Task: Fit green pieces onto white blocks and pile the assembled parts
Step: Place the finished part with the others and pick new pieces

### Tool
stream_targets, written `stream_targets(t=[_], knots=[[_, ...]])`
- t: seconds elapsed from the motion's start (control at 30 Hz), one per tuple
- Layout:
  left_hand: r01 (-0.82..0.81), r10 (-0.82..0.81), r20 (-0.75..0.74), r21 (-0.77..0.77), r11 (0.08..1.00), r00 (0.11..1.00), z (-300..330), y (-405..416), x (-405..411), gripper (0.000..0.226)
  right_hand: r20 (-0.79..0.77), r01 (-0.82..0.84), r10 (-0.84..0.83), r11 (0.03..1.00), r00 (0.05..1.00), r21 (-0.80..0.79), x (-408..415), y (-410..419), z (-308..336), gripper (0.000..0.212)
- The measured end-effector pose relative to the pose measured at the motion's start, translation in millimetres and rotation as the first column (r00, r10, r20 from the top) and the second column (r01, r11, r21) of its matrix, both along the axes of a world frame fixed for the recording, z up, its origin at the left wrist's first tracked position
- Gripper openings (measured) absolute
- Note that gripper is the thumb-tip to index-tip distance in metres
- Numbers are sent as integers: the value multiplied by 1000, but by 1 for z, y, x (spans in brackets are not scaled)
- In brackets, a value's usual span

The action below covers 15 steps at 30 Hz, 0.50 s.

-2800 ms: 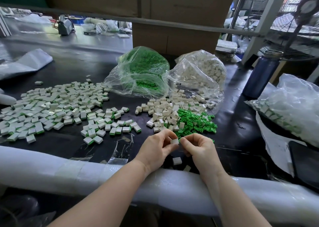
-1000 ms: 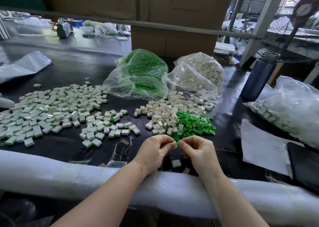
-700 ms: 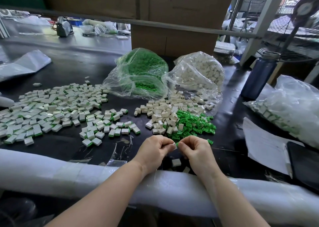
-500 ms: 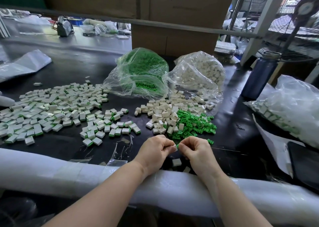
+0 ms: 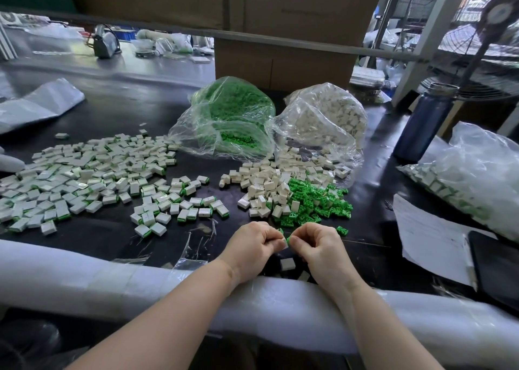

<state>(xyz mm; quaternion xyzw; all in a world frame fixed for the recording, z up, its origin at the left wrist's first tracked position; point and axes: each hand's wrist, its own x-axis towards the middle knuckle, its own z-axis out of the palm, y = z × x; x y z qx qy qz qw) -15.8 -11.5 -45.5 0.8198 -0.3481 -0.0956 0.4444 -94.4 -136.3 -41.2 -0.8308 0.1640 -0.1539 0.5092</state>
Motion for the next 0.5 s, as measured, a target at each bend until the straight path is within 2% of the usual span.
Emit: stream_targets(t=[0.13, 0.33, 0.5], knots=[[14, -14, -32, -24, 1000, 999, 1, 1, 1, 15, 2, -6, 6, 1000, 1000, -5, -1, 0, 1, 24], [26, -27, 77, 15, 1000, 997, 0, 0, -1, 17, -6, 7, -7, 1000, 1000, -7, 0, 1, 2, 25], [33, -33, 33, 3, 999, 999, 1, 1, 1, 16, -9, -37, 37, 999, 999, -19, -2, 0, 3, 23]])
